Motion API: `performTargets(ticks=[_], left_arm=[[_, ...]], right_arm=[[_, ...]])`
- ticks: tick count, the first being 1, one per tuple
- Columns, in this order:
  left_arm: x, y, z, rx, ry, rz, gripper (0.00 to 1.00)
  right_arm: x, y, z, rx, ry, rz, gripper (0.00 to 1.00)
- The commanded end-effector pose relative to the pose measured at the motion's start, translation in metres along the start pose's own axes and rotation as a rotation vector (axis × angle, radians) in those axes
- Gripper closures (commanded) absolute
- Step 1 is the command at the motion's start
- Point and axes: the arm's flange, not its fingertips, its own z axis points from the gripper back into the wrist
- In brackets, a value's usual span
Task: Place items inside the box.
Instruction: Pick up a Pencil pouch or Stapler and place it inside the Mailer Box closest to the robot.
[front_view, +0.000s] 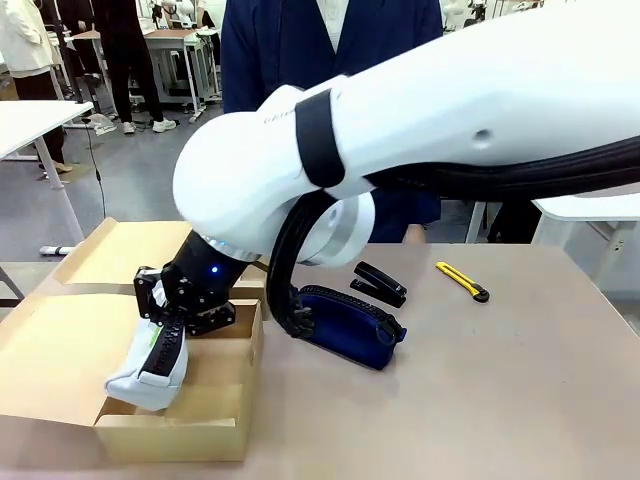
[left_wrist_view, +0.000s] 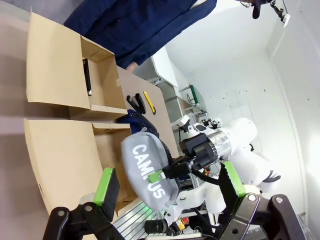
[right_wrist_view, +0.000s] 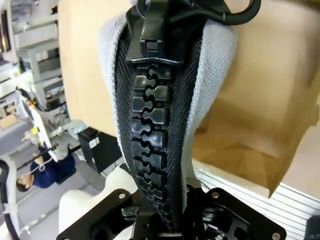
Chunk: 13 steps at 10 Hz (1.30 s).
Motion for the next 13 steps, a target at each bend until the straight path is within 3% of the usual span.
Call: performTargets(ticks=[1, 5, 13], left_arm=[[0.001, -0.002, 0.000, -0.022, -0.013, -0.023, 0.00], [0.001, -0.002, 0.000, -0.022, -0.013, -0.023, 0.00], [0.001, -0.002, 0.000, -0.022, -0.013, -0.023, 0.00]], right_arm=[[0.008, 0.025, -0.017, -0.052, -0.048, -0.039, 0.94], [0.017, 0.015, -0.047, -0.140, -0.079, -0.072, 0.94], [0.038, -0.015, -0.090, -0.194, -0.009, -0.109, 0.94]])
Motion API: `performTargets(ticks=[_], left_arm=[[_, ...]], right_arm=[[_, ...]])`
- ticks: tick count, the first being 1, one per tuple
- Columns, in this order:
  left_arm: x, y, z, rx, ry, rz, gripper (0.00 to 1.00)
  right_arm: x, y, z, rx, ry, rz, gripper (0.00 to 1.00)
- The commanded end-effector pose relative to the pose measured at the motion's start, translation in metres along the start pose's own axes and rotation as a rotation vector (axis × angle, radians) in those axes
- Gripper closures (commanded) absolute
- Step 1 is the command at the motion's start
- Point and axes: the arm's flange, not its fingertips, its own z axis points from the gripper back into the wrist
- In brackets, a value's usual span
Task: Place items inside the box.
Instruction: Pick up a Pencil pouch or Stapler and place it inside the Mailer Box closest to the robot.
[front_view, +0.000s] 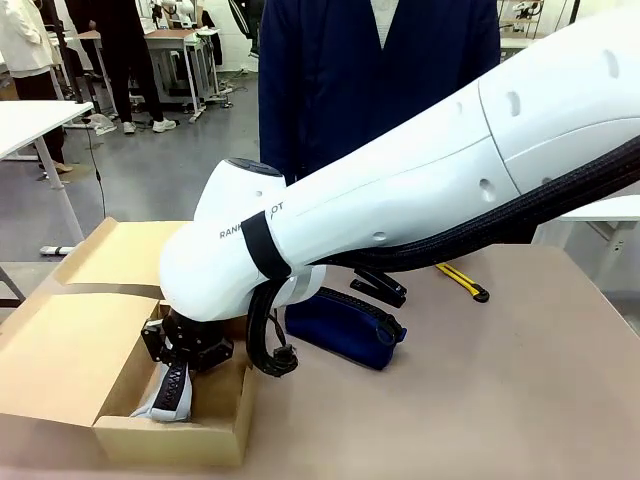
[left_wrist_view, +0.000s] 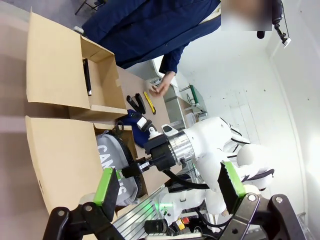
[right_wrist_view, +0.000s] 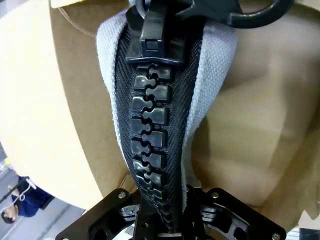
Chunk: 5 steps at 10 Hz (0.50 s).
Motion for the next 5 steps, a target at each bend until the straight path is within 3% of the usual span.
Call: performTargets(ticks=[1, 3, 4, 5], left_arm=[[0.0009, -0.0023, -0.0005, -0.022, -0.013, -0.023, 0.00], [0.0009, -0.0023, -0.0005, -0.022, -0.013, -0.023, 0.00], [0.0009, -0.0023, -0.0005, -0.022, -0.013, -0.023, 0.00], [0.0009, -0.0023, -0.0005, -0.022, -0.013, -0.023, 0.00]], right_arm=[[0.0010, 0.0106, 0.0006, -0.009, -0.003, -0.029, 0.94], [0.0006, 0.0117, -0.0006, -0.004, -0.004, -0.020, 0.94], [0.0004, 0.0117, -0.0009, -0.001, -0.002, -0.021, 0.60], [0.0002, 0.0119, -0.0008, -0.006, -0.002, -0.015, 0.38]])
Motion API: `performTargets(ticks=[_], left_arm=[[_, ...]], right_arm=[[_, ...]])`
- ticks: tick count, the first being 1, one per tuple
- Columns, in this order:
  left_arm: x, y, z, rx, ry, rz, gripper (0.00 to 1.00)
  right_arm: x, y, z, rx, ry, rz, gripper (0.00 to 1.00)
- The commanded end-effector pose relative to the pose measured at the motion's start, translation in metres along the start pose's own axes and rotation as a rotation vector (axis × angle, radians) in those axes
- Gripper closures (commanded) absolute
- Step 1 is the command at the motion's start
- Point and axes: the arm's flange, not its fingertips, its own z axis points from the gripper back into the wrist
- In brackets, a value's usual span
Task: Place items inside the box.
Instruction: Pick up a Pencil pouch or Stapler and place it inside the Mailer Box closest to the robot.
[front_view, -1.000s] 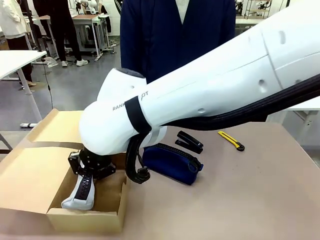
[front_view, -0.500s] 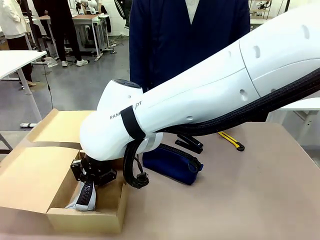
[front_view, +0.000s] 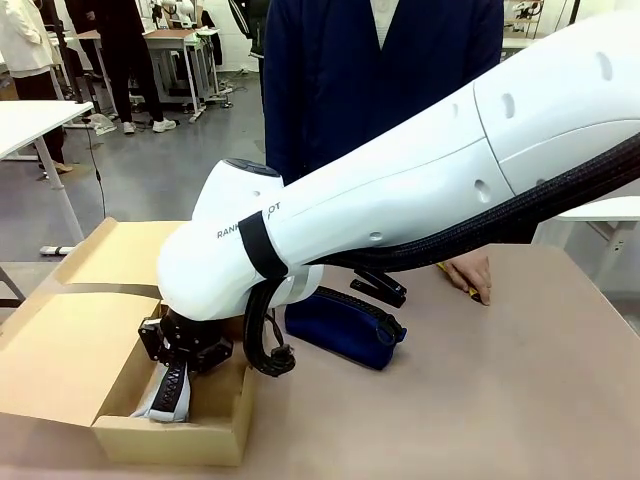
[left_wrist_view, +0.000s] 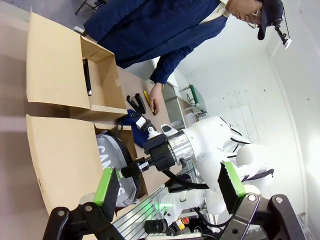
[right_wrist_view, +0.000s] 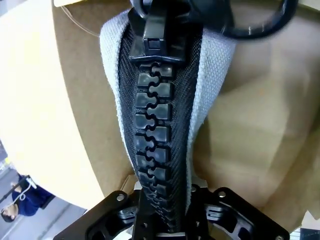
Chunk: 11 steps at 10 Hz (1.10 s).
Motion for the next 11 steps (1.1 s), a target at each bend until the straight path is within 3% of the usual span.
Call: performTargets(ticks=[1, 11], left_arm=[[0.001, -0.002, 0.000, -0.022, -0.013, -0.023, 0.00], [0.001, -0.002, 0.000, -0.022, -0.013, -0.023, 0.00]], right_arm=[[0.000, 0.008, 0.000, -0.008, -0.004, -0.017, 0.02], [-0.002, -0.001, 0.016, 0.059, -0.012, -0.010, 0.00]])
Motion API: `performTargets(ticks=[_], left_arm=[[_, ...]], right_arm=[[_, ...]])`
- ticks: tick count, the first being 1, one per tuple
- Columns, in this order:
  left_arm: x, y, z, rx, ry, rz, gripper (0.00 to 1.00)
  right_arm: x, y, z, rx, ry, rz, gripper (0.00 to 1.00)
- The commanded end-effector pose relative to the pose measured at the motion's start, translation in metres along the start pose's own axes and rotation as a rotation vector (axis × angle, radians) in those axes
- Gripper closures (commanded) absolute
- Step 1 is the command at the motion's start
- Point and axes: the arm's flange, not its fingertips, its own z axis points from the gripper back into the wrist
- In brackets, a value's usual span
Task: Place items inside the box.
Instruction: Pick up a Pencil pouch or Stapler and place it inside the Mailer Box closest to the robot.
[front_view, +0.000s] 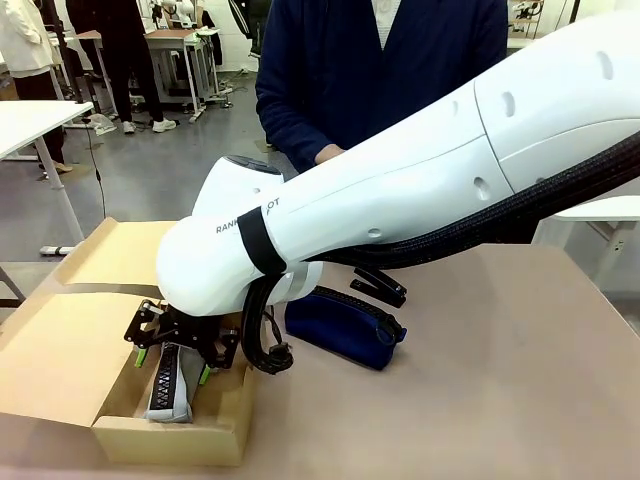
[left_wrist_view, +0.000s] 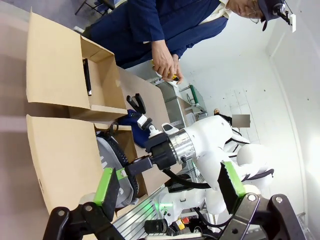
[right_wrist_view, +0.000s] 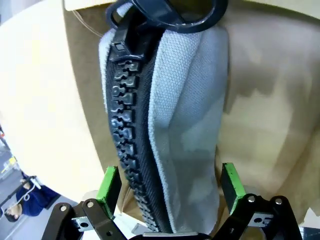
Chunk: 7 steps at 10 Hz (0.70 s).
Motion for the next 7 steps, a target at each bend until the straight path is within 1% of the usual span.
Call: performTargets(ticks=[1, 2, 3, 4, 5, 6, 7], left_arm=[[0.001, -0.002, 0.000, -0.022, -0.013, -0.023, 0.00], [0.001, -0.002, 0.000, -0.022, -0.013, -0.023, 0.00], [0.001, -0.002, 0.000, -0.022, -0.013, -0.023, 0.00], [0.001, -0.002, 0.000, -0.022, -0.013, -0.023, 0.00], [0.001, -0.002, 0.000, -0.022, -0.013, -0.023, 0.00], [0.001, -0.002, 0.000, -0.022, -0.013, -0.023, 0.00], [0.001, -0.002, 0.000, -0.022, -0.013, -0.023, 0.00]], right_arm=[[-0.013, -0.011, 0.035, 0.053, -0.015, 0.032, 0.00], [-0.032, -0.021, 0.069, 0.051, 0.043, 0.087, 0.00], [-0.058, -0.037, 0.108, 0.051, 0.060, 0.120, 0.00], [-0.087, -0.059, 0.145, 0.047, 0.038, 0.137, 0.00], [-0.114, -0.090, 0.178, 0.069, 0.012, 0.131, 0.00], [-0.132, -0.138, 0.206, 0.147, -0.007, 0.122, 0.00], [-0.134, -0.190, 0.219, 0.172, -0.023, 0.077, 0.00]])
